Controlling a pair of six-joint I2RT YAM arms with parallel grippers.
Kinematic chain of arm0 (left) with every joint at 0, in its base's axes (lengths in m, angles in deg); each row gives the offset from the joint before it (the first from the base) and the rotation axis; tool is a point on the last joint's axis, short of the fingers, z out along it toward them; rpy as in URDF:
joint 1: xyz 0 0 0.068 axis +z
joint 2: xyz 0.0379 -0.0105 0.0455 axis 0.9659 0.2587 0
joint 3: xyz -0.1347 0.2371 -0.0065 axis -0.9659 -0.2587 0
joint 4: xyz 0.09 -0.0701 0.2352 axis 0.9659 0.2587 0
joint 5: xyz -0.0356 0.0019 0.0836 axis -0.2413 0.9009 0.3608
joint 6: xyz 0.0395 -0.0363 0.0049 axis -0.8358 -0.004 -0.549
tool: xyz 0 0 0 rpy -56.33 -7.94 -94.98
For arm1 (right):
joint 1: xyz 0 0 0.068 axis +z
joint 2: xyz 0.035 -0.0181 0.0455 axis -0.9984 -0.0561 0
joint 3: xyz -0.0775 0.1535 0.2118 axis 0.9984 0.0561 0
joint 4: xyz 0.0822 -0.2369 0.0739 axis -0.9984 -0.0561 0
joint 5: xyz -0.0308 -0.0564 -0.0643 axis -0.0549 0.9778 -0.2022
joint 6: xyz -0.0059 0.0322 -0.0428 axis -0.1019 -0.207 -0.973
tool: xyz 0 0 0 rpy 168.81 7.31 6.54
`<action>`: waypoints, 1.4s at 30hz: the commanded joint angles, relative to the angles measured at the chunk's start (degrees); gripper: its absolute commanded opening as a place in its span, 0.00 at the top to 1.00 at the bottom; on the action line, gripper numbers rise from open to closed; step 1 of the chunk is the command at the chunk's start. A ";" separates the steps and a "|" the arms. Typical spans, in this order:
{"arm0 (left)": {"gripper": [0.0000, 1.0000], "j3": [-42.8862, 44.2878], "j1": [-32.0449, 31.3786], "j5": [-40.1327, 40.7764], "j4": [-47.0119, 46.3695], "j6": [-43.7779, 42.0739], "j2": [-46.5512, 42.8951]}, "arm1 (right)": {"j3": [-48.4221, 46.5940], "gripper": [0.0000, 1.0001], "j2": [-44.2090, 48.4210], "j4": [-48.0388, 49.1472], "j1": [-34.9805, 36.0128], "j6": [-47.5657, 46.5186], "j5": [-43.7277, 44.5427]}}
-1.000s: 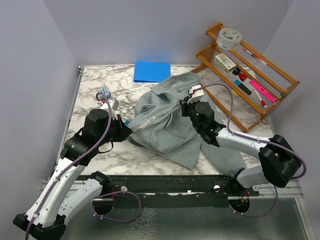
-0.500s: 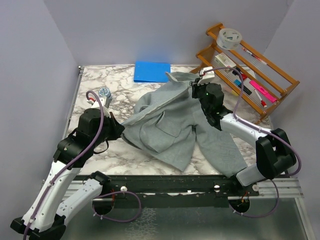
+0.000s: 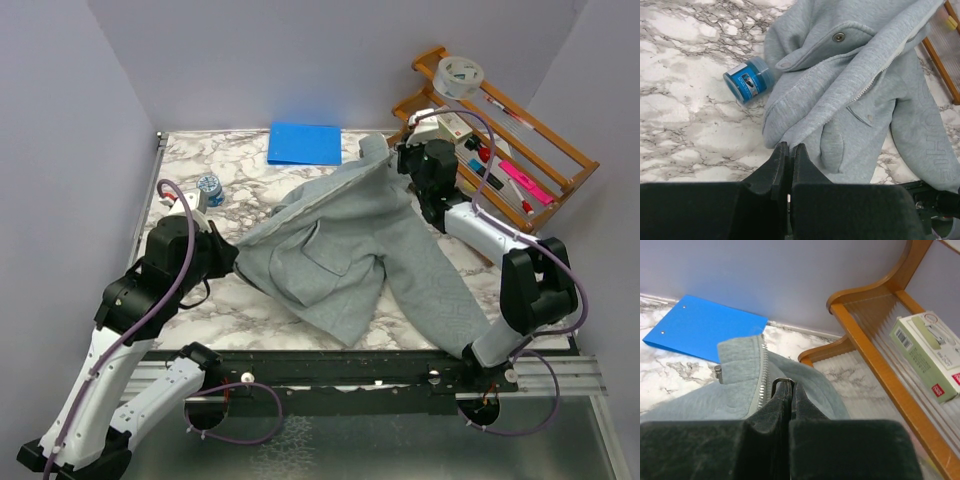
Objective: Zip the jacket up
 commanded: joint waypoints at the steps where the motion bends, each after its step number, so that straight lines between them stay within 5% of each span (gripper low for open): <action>1: 1.00 3.17 0.31 6.43 5.57 -0.91 -1.79 | -5.32 1.00 -2.79 -0.77 -4.60 -4.61 1.77; 13: 1.00 8.37 0.36 11.80 10.76 -0.98 -3.04 | -14.40 0.99 -9.11 -1.70 -6.58 -7.22 1.04; 19: 1.00 8.23 0.36 12.83 10.97 -1.20 -3.16 | -12.30 0.99 -4.69 -0.46 -6.83 -6.63 -6.68; 26: 1.00 8.69 0.30 14.17 10.22 -2.27 -2.16 | -13.58 0.99 -1.73 -4.67 -6.95 -9.88 1.29; 38: 1.00 7.48 0.30 12.03 -6.57 -11.24 8.77 | -20.63 0.99 4.25 -11.25 -8.15 -7.46 4.75; 42: 1.00 7.68 0.37 5.16 -11.87 -11.95 14.16 | -23.07 1.00 6.05 -17.38 -8.50 -5.02 2.68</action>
